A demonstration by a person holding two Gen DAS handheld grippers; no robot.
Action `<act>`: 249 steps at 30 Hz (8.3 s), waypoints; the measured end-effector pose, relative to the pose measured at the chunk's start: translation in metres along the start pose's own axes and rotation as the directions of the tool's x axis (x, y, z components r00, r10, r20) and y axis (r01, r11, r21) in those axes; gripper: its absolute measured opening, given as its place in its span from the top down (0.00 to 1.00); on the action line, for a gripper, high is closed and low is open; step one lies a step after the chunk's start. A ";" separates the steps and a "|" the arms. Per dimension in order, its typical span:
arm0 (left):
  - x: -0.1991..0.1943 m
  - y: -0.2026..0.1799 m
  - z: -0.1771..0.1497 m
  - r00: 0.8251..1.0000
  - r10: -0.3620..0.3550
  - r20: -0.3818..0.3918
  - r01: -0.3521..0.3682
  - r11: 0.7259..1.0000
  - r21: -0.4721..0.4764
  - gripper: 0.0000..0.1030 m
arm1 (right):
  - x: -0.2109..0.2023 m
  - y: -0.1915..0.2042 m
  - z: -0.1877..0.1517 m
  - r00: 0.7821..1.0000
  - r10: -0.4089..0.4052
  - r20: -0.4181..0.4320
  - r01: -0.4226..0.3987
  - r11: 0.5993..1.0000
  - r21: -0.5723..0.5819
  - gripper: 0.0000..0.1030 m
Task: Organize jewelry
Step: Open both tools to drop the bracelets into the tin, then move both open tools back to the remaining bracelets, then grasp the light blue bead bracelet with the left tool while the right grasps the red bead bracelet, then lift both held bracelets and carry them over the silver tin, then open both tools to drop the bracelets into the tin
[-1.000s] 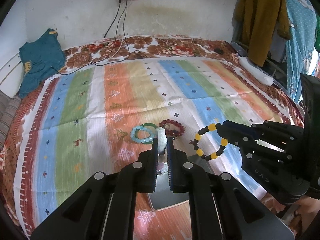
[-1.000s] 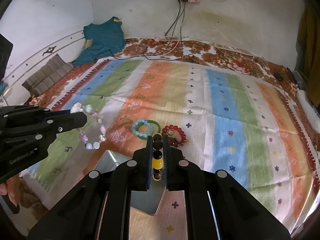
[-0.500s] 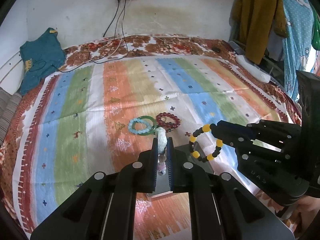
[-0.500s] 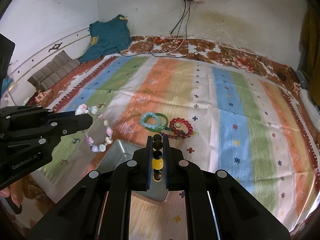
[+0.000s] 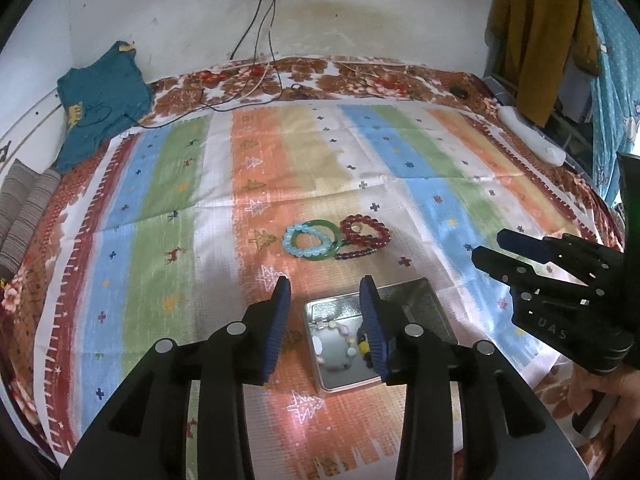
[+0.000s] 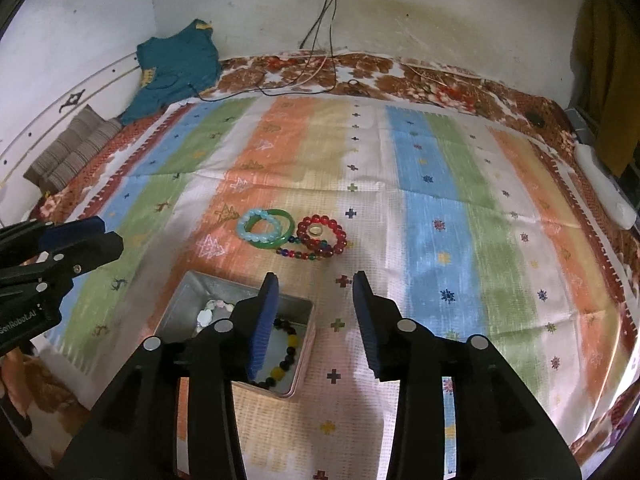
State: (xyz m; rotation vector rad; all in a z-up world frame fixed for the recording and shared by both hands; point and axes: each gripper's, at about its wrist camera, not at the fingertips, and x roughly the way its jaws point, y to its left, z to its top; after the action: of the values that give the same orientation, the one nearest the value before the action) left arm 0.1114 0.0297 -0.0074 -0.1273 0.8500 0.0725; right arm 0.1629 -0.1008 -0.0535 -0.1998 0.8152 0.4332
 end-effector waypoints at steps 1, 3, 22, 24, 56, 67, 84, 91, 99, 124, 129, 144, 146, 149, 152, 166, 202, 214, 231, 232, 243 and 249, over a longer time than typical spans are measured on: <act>0.000 0.000 0.000 1.000 0.001 -0.002 -0.001 1.000 0.001 0.63 | 0.001 0.000 0.000 1.000 0.003 -0.003 -0.003 1.000 0.000 0.59; 0.003 0.000 0.001 1.000 0.004 -0.005 -0.004 1.000 -0.001 0.61 | 0.001 -0.001 0.002 1.000 0.002 -0.006 -0.002 1.000 0.005 0.57; 0.043 0.017 0.016 0.994 0.074 -0.079 -0.078 0.996 -0.040 0.40 | 0.038 -0.020 0.018 0.996 0.008 -0.093 -0.002 0.998 0.067 0.33; 0.046 0.018 0.016 0.993 0.081 -0.084 -0.084 0.996 -0.035 0.39 | 0.042 -0.020 0.019 0.995 0.001 -0.100 0.006 0.998 0.061 0.32; 0.120 0.036 0.044 0.977 0.120 -0.176 -0.124 0.992 -0.013 0.28 | 0.098 -0.040 0.051 0.985 0.003 -0.174 0.010 0.997 0.077 0.20; 0.152 0.044 0.046 0.967 0.134 -0.218 -0.137 0.991 0.002 0.28 | 0.134 -0.044 0.054 0.971 -0.016 -0.237 0.030 0.998 0.056 0.20; 0.191 0.066 0.047 0.956 0.081 -0.281 -0.105 0.992 -0.069 0.28 | 0.176 -0.046 0.054 0.949 -0.041 -0.311 0.051 0.998 0.022 0.20; 0.207 0.067 0.048 0.951 0.097 -0.295 -0.119 0.991 -0.059 0.28 | 0.188 -0.047 0.059 0.943 -0.056 -0.328 0.063 0.998 0.011 0.20; 0.229 0.073 0.046 0.941 0.107 -0.320 -0.132 0.990 -0.058 0.28 | 0.207 -0.048 0.058 0.929 -0.084 -0.359 0.081 0.996 -0.023 0.20; 0.245 0.057 0.042 0.932 0.186 -0.311 -0.166 0.982 0.092 0.89 | 0.229 -0.032 0.053 0.921 -0.109 -0.373 0.064 0.989 -0.132 0.86; 0.233 0.059 0.044 0.933 0.172 -0.316 -0.164 0.985 0.054 0.89 | 0.224 -0.034 0.050 0.926 -0.085 -0.366 0.049 0.993 -0.109 0.86; 0.165 0.039 0.063 0.973 0.054 -0.224 -0.063 0.997 -0.035 0.89 | 0.161 -0.031 0.064 0.975 -0.011 -0.223 -0.003 0.998 -0.062 0.86; 0.154 0.036 0.067 0.978 0.054 -0.200 -0.062 0.997 -0.035 0.89 | 0.151 -0.030 0.067 0.981 -0.016 -0.195 0.003 0.998 -0.065 0.86; 0.143 0.035 0.067 0.982 0.051 -0.185 -0.060 0.997 -0.047 0.89 | 0.141 -0.029 0.070 0.986 0.003 -0.166 -0.012 0.998 -0.054 0.86; 0.133 0.034 0.065 0.983 0.040 -0.180 -0.051 0.997 -0.060 0.89 | 0.134 -0.028 0.069 0.988 0.020 -0.152 -0.027 0.999 -0.041 0.86; 0.077 0.018 0.057 0.995 -0.005 -0.098 -0.002 0.997 -0.073 0.89 | 0.077 -0.011 0.061 0.993 0.114 -0.009 -0.114 0.992 -0.054 0.86; 0.003 -0.012 0.021 0.997 -0.075 -0.008 0.075 0.996 -0.055 0.89 | 0.015 0.005 0.024 0.992 0.119 0.048 -0.116 0.992 -0.049 0.86; -0.005 -0.015 0.014 0.997 -0.074 0.001 0.074 0.996 -0.046 0.89 | 0.002 0.011 0.011 0.990 0.132 0.044 -0.130 0.990 -0.060 0.86; -0.015 -0.019 -0.001 0.995 -0.098 -0.003 0.098 0.994 -0.052 0.89 | -0.008 0.020 -0.011 0.988 0.153 -0.002 -0.153 0.985 -0.081 0.86; -0.015 -0.019 -0.001 0.995 -0.095 -0.002 0.095 0.994 -0.054 0.85 | -0.007 0.019 -0.011 0.988 0.153 -0.007 -0.153 0.985 -0.077 0.86; -0.014 -0.006 0.002 1.000 -0.025 0.001 0.025 0.995 -0.102 0.59 | 0.006 0.003 -0.009 0.991 0.121 -0.058 -0.121 0.993 0.010 0.65; -0.013 -0.007 0.001 1.000 -0.026 -0.002 0.025 0.995 -0.096 0.59 | 0.007 0.002 -0.008 0.991 0.119 -0.059 -0.118 0.993 0.016 0.58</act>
State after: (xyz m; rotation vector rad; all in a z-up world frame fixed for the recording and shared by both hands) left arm 0.1046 0.0232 0.0037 -0.2281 0.8479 0.0891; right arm 0.1608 -0.1000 -0.0645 -0.1541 0.8912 0.5362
